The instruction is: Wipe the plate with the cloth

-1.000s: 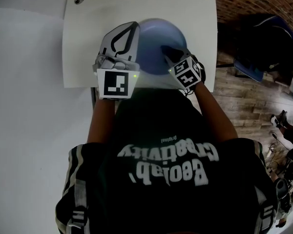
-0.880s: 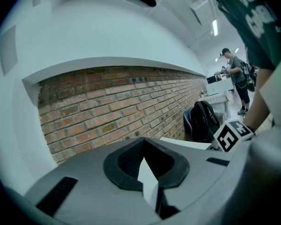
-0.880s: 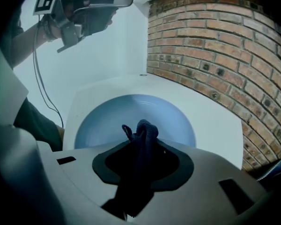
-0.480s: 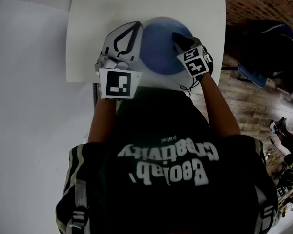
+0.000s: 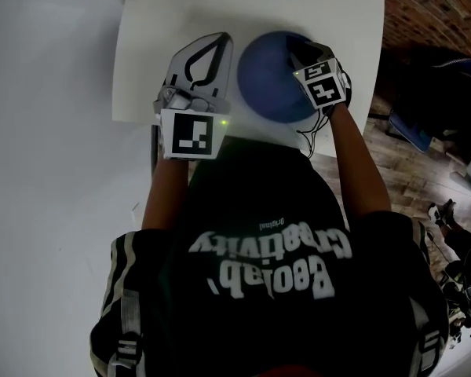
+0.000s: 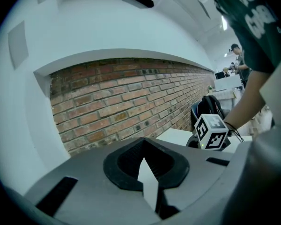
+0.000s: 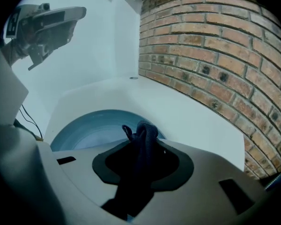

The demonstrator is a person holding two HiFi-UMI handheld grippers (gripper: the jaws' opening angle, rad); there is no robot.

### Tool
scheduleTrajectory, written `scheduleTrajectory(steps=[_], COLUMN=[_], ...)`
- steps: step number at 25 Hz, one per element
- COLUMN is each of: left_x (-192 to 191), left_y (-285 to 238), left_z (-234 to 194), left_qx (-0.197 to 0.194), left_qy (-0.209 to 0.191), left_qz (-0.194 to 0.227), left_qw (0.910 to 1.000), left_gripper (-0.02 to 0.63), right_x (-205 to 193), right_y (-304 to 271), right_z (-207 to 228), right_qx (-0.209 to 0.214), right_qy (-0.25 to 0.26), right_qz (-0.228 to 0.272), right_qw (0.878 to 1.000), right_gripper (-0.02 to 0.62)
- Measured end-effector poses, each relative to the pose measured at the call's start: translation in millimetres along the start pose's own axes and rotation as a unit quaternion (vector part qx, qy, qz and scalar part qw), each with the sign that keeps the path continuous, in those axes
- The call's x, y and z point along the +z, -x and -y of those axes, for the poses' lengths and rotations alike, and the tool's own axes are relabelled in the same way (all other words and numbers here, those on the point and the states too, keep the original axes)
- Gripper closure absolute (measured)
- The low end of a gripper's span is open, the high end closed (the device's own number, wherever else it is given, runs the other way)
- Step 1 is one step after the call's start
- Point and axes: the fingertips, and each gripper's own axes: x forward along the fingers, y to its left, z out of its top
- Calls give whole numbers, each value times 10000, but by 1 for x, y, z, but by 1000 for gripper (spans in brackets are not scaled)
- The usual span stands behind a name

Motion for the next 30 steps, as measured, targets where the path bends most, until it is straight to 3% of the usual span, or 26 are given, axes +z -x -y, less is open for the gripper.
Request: scheduleTrajectory(steps=[17,30], left_x=[-19,-7], left_y=[10,11], left_z=[-24,-17], left_qx=[155,93], left_qy=[131,27], left_qz=[-99,36], left_qw=[9997,9999], left_gripper=[603,603], right_x=[43,23], right_y=[-28,-4], right_z=[-74,-129], right_qx=[665,1187], right_qy=[577,645], right_qz=[58,-38], right_qw=[9961,9908], right_gripper=[491,491])
